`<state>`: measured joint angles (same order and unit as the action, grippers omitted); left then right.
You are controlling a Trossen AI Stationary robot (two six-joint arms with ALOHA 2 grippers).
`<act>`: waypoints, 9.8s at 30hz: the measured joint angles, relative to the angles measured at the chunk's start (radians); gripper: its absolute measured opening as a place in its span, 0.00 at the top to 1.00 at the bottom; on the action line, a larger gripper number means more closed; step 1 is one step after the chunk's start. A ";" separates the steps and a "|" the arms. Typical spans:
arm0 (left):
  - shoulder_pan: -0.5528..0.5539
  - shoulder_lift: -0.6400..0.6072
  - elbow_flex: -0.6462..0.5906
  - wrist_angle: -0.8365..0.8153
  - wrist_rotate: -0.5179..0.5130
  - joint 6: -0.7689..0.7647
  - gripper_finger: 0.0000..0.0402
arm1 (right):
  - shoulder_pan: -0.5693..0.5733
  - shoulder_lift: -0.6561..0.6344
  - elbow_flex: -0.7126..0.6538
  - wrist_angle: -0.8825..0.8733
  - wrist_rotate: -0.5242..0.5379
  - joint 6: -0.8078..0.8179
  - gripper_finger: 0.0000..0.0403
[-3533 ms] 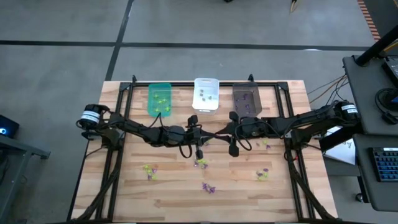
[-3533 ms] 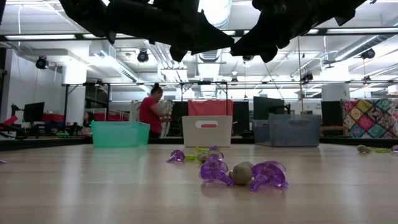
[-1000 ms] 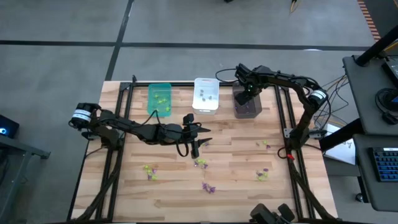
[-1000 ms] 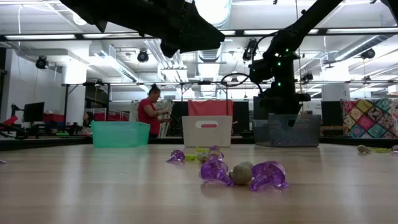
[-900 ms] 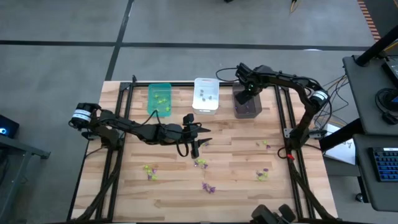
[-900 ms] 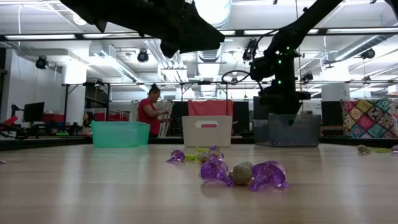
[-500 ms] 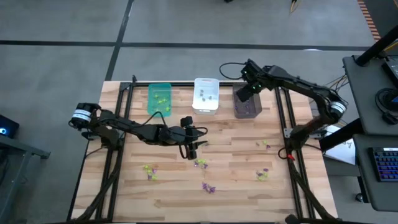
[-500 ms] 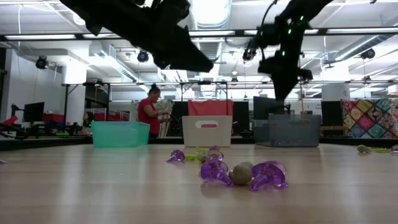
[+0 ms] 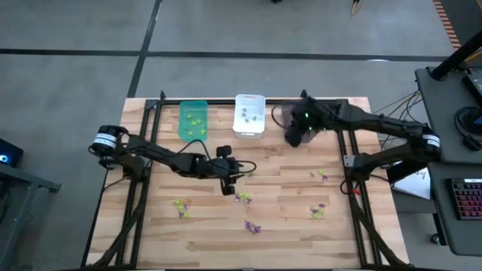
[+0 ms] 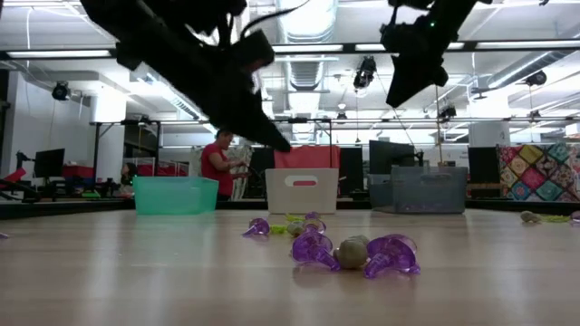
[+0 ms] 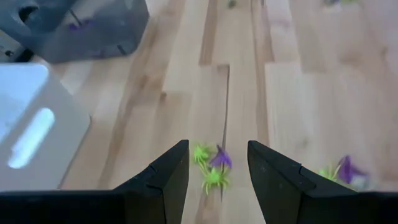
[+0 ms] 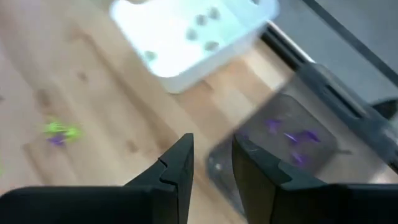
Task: Sort Halloween decoration
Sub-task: Put the green spider toy into the blue bin, then put the white skull toy into the white bin
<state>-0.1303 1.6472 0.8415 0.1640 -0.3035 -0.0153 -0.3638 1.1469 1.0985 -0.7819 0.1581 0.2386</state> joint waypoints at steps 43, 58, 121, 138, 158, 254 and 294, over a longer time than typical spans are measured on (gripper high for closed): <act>0.007 0.284 0.001 0.155 -0.053 0.091 0.92 | 0.150 -0.065 -0.171 0.165 0.000 0.110 0.80; 0.009 0.101 -0.003 -0.043 -0.020 0.031 1.00 | 0.151 -0.065 -0.189 0.170 0.000 0.110 0.81; 0.832 -0.092 0.016 -0.481 -0.056 0.003 1.00 | 0.183 -0.065 -0.239 0.218 -0.001 0.155 0.82; 0.800 -0.120 0.016 -0.482 -0.054 -0.016 1.00 | 0.183 -0.065 -0.239 0.218 -0.001 0.155 0.82; 0.582 -0.382 0.015 -0.539 -0.052 -0.091 1.00 | 0.183 -0.064 -0.239 0.218 -0.001 0.162 0.81; 0.182 -0.384 -0.007 -0.344 -0.070 -0.178 1.00 | 0.422 0.245 -0.254 -0.107 -0.091 0.479 0.95; 0.132 -0.864 -0.229 -0.261 -0.188 0.075 1.00 | -0.069 0.622 0.161 0.980 -0.112 -0.186 0.95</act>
<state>0.0015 0.7834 0.6120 -0.0975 -0.4919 0.0596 -0.4327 1.7693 1.2592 0.1983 0.0460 0.0524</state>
